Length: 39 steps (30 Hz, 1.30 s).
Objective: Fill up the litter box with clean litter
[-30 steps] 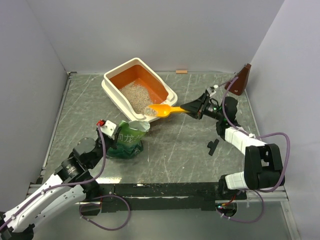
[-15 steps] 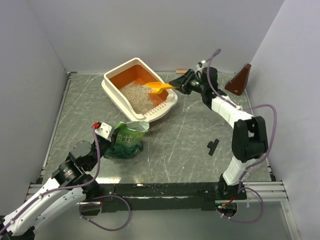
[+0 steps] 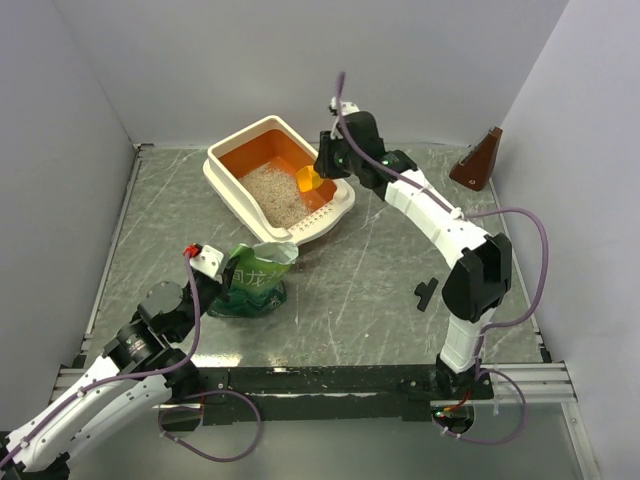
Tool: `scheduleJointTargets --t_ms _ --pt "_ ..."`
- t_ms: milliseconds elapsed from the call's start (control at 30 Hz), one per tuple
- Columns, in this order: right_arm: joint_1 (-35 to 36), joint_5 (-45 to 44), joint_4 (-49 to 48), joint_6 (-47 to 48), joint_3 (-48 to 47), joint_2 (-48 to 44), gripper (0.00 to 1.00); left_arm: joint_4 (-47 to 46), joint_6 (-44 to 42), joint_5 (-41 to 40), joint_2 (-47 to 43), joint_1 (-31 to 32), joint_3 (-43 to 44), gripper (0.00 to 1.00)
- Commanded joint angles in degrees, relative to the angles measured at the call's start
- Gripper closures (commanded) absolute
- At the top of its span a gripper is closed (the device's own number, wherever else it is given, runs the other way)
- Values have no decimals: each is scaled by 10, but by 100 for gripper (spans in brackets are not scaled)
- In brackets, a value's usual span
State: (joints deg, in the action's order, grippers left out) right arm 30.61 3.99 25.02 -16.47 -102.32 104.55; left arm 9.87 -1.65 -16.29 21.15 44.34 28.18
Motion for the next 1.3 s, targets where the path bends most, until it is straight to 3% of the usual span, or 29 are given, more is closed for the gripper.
scheduleJointTargets --t_ms 0,133,400,567,767,967,1267 --pt "28 -129 73 122 -37 -48 100 -15 13 6 4 0 3 99" --pt "44 -139 77 135 -28 -94 100 -13 12 4 5 1 3 99" --pt "43 28 142 68 1 -238 100 -9 12 12 4 2 6 99" --pt "44 111 230 41 -15 -276 100 -7 13 14 7 1 6 99" --pt "43 225 260 33 16 -303 100 -6 12 17 4 1 7 99" --pt "45 276 243 26 58 -305 100 -6 13 22 -1 1 7 100" --pt "56 263 180 3 105 -277 100 -6 12 48 -8 2 7 99"
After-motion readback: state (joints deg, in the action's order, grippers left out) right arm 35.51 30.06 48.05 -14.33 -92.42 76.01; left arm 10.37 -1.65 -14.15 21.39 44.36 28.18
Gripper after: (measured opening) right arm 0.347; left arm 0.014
